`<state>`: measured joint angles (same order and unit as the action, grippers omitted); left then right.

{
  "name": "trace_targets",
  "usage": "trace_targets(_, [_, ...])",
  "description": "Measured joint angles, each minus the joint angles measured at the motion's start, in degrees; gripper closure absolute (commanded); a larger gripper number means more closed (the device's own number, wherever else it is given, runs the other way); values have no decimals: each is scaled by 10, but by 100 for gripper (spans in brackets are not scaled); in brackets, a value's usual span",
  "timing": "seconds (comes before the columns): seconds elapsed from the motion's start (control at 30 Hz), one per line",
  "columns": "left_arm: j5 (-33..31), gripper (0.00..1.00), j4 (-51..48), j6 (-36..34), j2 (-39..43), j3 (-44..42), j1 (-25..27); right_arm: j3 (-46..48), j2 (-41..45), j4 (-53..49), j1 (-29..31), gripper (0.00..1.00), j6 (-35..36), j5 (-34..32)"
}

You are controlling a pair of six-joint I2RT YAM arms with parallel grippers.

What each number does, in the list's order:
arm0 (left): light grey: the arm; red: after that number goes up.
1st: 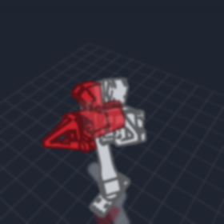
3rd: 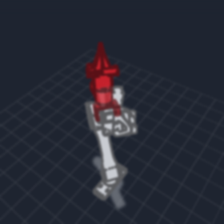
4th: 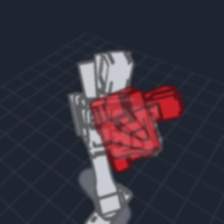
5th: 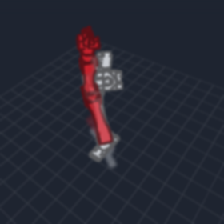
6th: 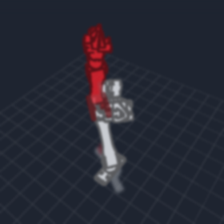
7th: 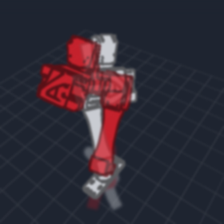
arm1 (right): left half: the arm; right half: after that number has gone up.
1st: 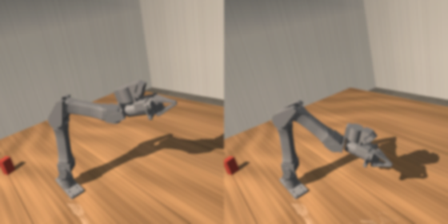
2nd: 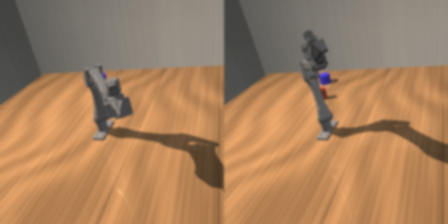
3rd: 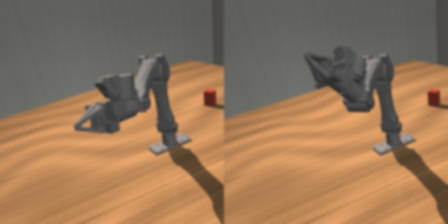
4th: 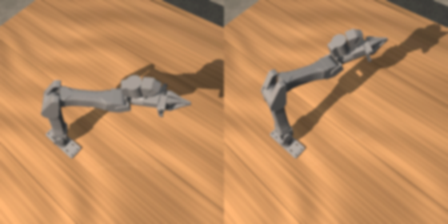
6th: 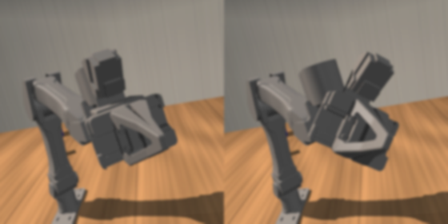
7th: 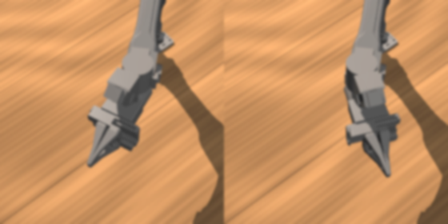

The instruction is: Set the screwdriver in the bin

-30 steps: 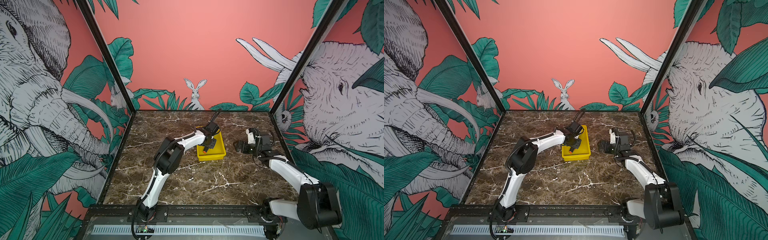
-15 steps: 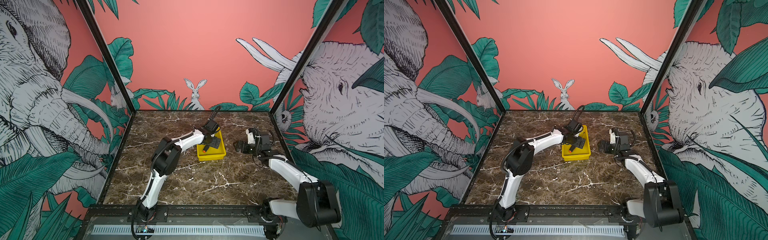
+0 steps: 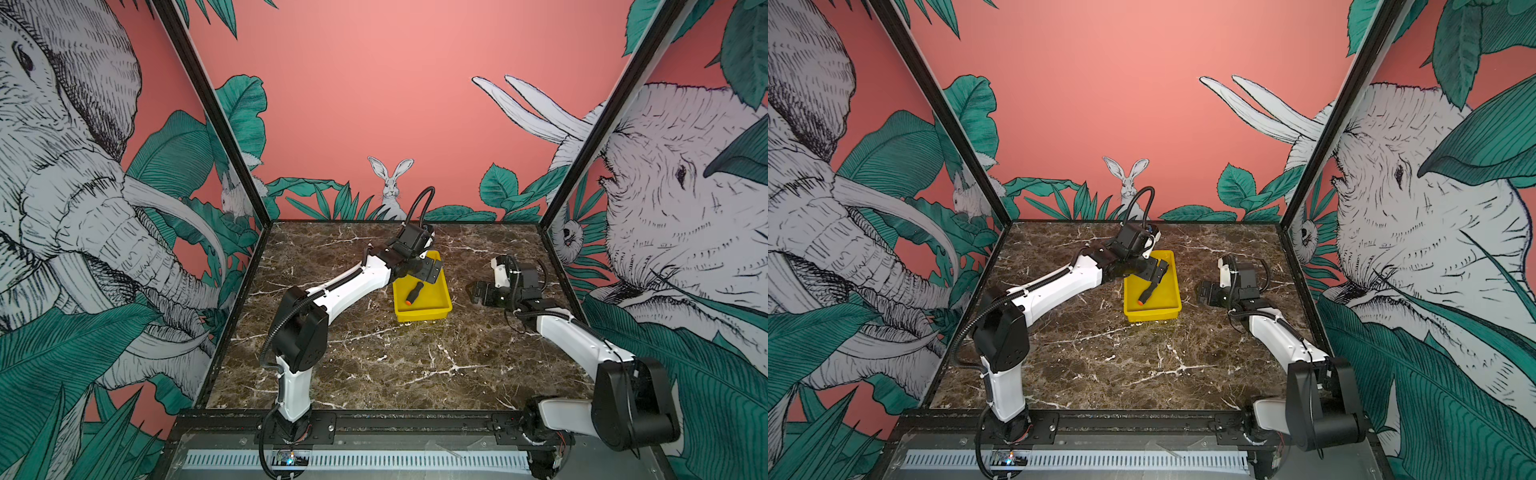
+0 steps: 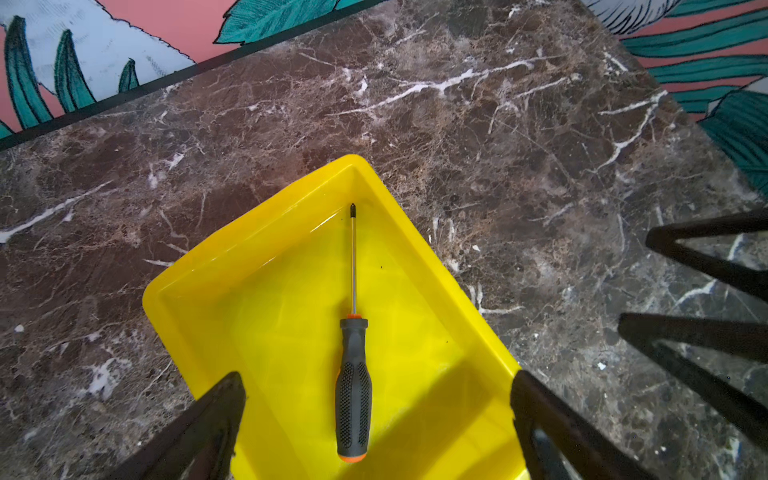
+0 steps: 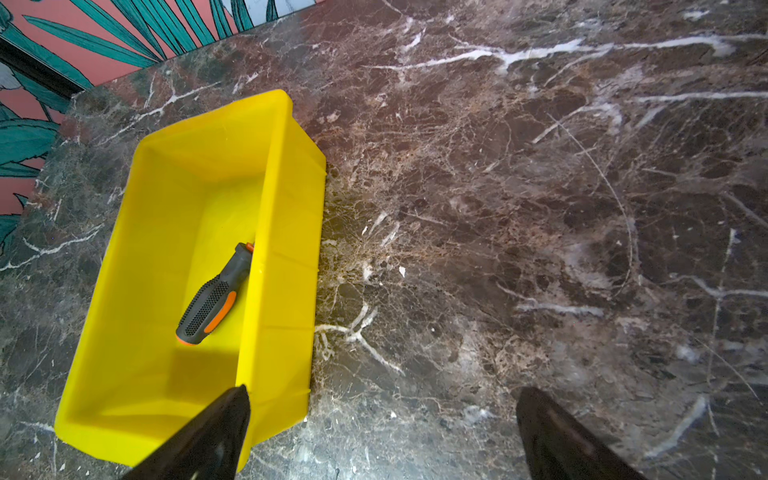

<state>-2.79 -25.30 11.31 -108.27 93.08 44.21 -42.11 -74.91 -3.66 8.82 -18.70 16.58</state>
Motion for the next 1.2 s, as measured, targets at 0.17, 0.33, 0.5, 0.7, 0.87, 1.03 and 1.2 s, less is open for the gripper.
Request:
trace_targets(0.17, [6,1,18,-11,24,-52,-11,-1,0,-1,0,0,0,2])
trace_targets(0.33, [31,0,42,-10,49,-87,-50,-2,0,7,0,1,0,4])
trace_targets(0.5, [35,1,64,-9,98,-148,-104,-2,21,31,0,1,1,7])
trace_targets(0.7, [-16,0,80,-31,183,-222,-116,-2,40,64,12,0,14,44])
trace_targets(0.87, [-65,0,137,-61,286,-322,-116,-2,62,78,50,0,38,36])
trace_targets(1.03, [-125,0,171,-94,358,-389,-118,-2,81,70,70,0,53,-40])
trace_targets(1.2, [-192,0,198,-116,412,-434,-137,-2,93,46,73,0,56,-111])
